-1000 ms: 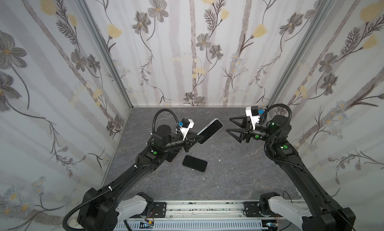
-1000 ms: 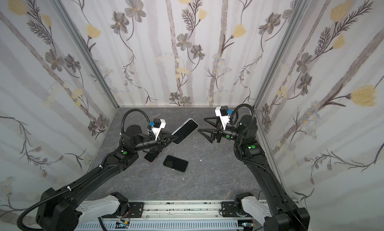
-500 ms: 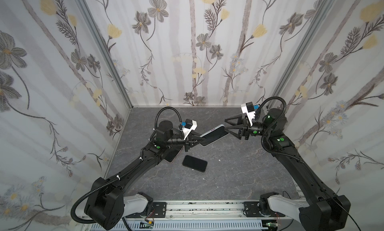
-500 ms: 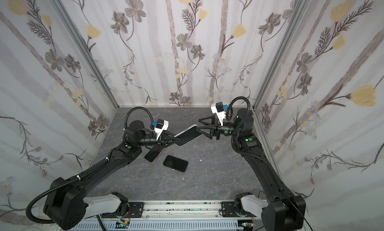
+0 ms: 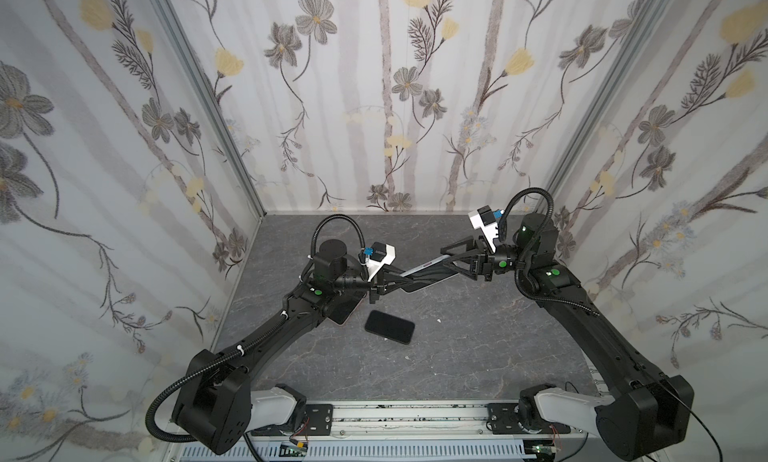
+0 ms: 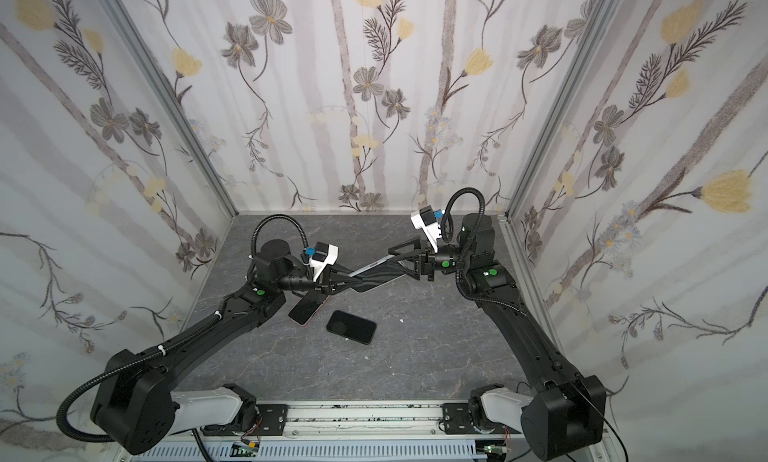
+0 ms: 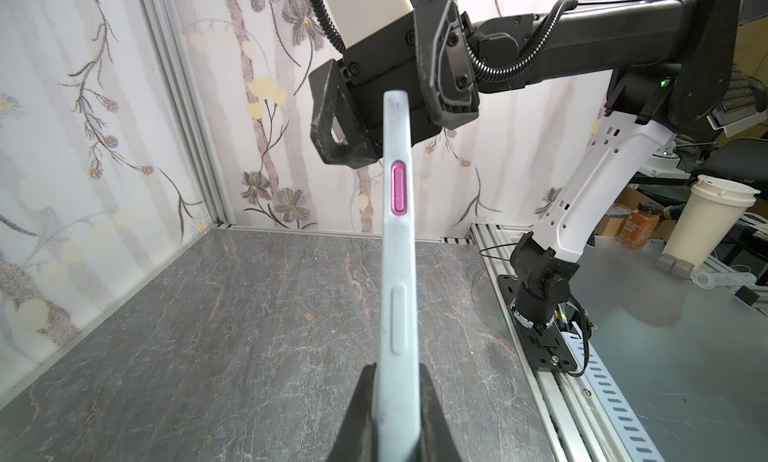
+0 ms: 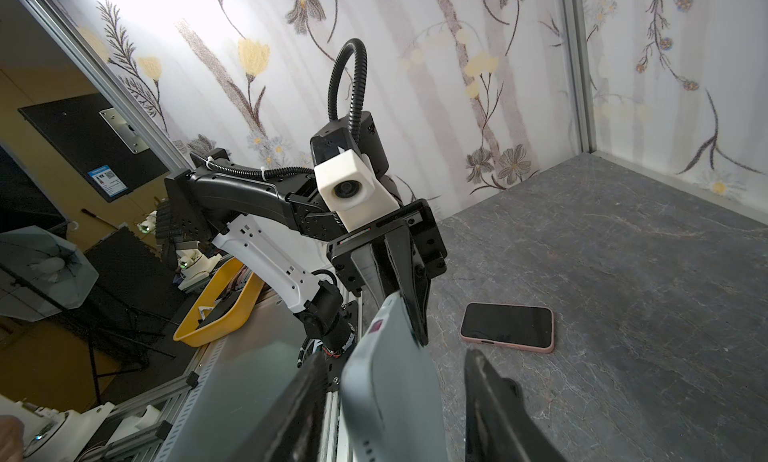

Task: Take the phone out of the phone case

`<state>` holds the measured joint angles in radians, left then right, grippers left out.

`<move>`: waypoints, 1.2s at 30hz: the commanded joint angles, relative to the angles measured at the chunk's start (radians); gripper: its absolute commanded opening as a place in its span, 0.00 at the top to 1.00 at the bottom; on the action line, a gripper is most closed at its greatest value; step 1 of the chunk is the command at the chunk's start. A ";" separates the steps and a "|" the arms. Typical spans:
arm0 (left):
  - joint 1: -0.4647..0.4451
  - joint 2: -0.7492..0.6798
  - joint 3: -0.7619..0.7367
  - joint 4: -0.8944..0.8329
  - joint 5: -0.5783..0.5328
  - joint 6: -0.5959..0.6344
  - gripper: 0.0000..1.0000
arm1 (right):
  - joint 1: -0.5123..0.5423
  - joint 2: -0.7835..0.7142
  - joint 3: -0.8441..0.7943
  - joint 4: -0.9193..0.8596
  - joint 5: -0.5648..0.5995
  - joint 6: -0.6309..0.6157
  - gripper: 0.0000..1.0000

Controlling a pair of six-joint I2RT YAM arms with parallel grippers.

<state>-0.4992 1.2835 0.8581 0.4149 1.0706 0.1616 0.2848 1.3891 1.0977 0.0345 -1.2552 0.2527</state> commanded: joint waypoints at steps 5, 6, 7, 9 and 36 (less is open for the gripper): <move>0.001 -0.021 -0.004 0.060 -0.018 0.060 1.00 | 0.020 0.020 0.013 -0.005 -0.032 0.043 0.55; 0.001 -0.020 -0.004 0.059 -0.021 0.064 1.00 | 0.020 0.022 0.014 -0.007 -0.029 0.052 0.56; 0.001 -0.021 -0.002 0.061 -0.023 0.069 1.00 | 0.020 0.023 0.015 -0.010 -0.026 0.065 0.58; 0.001 -0.021 0.001 0.061 -0.024 0.074 1.00 | 0.020 0.027 0.016 -0.008 -0.020 0.094 0.61; 0.001 -0.062 0.033 0.056 -0.299 0.243 1.00 | 0.027 0.031 -0.040 0.173 -0.045 0.410 0.64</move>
<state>-0.5003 1.2327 0.8673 0.3687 0.9470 0.3023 0.3092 1.4185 1.0649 0.2287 -1.3193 0.5655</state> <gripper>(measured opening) 0.116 0.365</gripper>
